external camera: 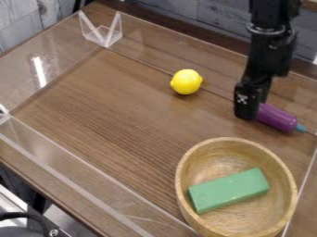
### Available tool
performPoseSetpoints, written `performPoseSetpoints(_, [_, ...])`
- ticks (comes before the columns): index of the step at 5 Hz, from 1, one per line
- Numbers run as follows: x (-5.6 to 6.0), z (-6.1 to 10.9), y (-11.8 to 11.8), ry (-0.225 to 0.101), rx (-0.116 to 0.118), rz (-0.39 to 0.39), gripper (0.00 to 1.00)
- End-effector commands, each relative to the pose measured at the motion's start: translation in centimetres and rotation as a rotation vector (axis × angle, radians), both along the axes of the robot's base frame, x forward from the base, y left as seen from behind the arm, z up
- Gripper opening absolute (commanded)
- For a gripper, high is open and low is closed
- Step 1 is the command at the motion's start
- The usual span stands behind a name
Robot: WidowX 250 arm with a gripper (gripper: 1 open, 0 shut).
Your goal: Remove the purple eggplant from inside the brown bowl and put it on the table
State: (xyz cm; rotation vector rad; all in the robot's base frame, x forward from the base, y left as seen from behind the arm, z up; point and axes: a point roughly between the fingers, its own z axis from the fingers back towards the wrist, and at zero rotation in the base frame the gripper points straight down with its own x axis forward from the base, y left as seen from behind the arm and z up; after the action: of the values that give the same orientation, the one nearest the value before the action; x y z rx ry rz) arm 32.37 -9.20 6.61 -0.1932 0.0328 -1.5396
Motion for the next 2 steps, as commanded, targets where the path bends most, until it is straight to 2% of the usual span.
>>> performPoseSetpoints(1, [1.3,1.18,-0.85,-0.066,-0.018,-0.008,1.0])
performPoseSetpoints(2, [1.65,0.52,-1.12,-0.062,-0.022,-0.008,1.0])
